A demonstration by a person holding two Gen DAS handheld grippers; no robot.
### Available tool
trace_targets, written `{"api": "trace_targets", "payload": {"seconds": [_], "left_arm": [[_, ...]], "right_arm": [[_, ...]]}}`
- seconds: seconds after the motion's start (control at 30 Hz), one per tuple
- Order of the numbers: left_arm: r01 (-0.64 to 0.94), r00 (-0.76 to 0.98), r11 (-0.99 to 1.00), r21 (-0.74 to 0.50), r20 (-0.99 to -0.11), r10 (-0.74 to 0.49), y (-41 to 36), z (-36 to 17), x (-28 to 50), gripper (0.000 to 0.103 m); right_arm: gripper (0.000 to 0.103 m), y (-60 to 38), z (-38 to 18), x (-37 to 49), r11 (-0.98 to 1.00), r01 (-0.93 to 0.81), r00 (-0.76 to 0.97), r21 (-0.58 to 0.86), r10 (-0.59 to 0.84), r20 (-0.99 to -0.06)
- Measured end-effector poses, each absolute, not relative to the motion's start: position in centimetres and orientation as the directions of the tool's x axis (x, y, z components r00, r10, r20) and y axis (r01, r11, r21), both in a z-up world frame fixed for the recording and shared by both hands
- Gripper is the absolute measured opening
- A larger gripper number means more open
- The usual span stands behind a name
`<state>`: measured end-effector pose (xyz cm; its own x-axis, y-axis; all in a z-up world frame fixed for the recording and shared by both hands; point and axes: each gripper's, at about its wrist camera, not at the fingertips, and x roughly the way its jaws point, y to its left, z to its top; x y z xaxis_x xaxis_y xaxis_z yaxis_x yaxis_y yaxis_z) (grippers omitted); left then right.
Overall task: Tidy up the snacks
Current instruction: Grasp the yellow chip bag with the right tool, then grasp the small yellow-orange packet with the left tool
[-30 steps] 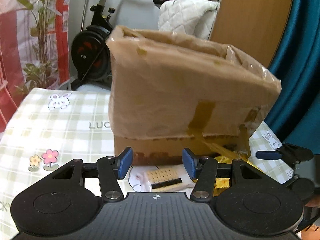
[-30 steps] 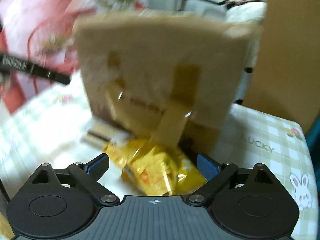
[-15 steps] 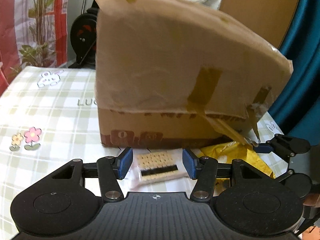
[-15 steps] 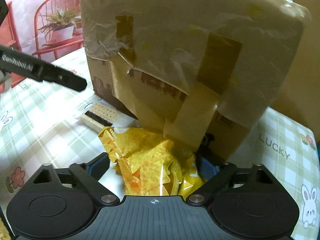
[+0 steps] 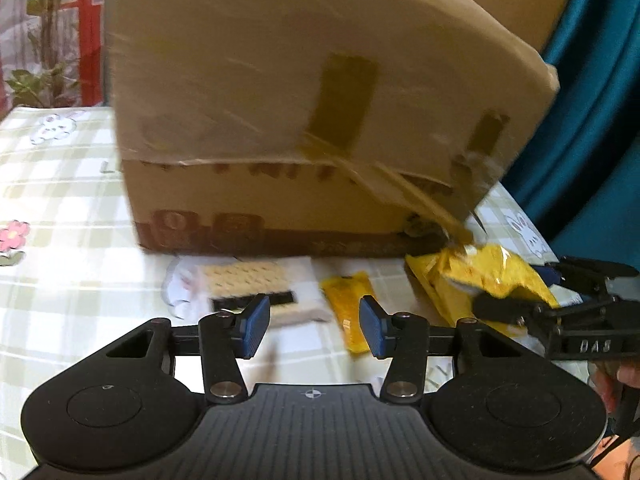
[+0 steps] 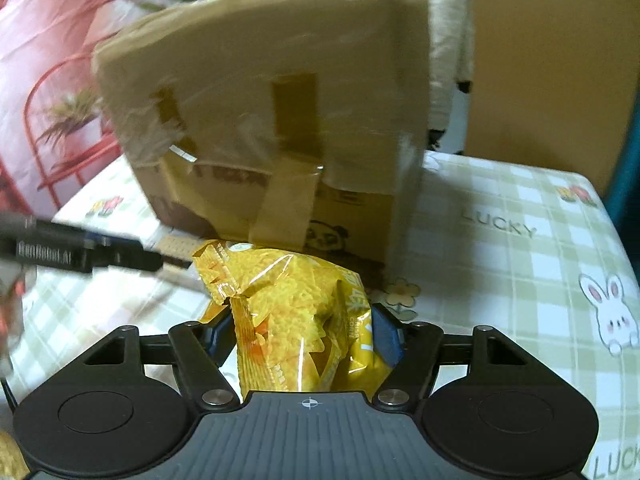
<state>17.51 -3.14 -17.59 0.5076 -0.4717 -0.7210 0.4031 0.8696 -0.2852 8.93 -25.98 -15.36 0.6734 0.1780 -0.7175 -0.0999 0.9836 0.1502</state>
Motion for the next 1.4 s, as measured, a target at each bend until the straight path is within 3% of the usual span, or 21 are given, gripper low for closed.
{"api": "trace_targets", "payload": {"seconds": [0.6,1.0,1.07,1.1,1.4], "left_arm": [[0.48,0.491,0.85,-0.218,-0.736,-0.466,-10.6,-21.0,18.4,0.047],[0.48,0.53,0.871,-0.109,-0.755,-0.386,-12.2,-23.2,19.5,0.049],[0.481,0.539,0.872,-0.094,-0.753,-0.378,-12.3,-23.2,19.3,0.044],[0.478,0.545,0.874,-0.086,-0.752,-0.372,-12.4,-23.4,19.2,0.035],[0.413,0.55,0.891,-0.19,-0.728,-0.41,-9.5,-23.0,17.9,0.033]], "right_arm": [[0.065,-27.9,-15.7,7.1,0.979,0.005,0.706,0.204,0.141,-0.694],[0.065,-28.4,-16.0,7.2,0.978,0.01,0.709,0.21,0.141,-0.691],[0.065,-28.3,-16.0,7.2,0.978,0.013,0.708,0.209,0.139,-0.692],[0.065,-28.3,-16.0,7.2,0.978,0.013,0.708,0.209,0.139,-0.692],[0.065,-28.2,-16.0,6.9,0.98,0.01,0.703,0.201,0.136,-0.698]]}}
